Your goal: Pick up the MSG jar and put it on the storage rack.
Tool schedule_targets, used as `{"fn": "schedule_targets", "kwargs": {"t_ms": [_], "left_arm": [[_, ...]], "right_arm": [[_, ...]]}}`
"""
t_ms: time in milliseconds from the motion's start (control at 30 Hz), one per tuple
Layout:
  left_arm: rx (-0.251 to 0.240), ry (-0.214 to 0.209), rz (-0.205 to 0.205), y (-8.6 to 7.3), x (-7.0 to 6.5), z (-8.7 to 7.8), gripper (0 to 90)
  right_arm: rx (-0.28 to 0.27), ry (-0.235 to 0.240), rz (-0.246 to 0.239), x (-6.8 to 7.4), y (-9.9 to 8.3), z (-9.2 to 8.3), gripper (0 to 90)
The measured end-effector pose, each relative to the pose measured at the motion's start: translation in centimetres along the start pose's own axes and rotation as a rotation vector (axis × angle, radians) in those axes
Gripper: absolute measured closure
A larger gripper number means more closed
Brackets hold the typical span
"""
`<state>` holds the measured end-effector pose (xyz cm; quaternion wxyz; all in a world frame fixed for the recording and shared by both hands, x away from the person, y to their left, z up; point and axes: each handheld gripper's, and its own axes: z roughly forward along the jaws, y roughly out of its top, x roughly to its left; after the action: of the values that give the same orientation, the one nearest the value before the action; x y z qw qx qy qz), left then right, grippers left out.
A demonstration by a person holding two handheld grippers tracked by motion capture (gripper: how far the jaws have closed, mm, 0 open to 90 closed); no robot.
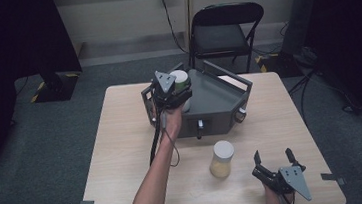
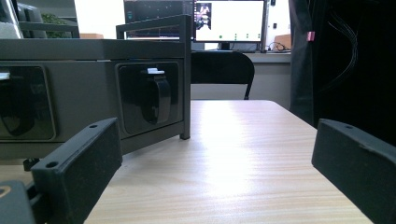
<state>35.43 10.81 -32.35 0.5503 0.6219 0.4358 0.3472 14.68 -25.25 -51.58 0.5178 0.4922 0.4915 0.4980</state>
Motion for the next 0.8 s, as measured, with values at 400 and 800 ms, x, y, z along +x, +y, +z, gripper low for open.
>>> {"fn": "schedule_targets", "kwargs": {"t_ms": [400,800], "left_arm": [[-0.030,-0.012,-0.007,-0.9,0.2,-0.2,33.3],[-0.032,-0.008,-0.001,-1.0,0.3,-0.2,28.1]], "right_arm": [[0.000,0.000,0.000,0.0,0.0,0.0,0.0],[0.000,-0.001,0.000,0.0,0.0,0.0,0.0]]}}
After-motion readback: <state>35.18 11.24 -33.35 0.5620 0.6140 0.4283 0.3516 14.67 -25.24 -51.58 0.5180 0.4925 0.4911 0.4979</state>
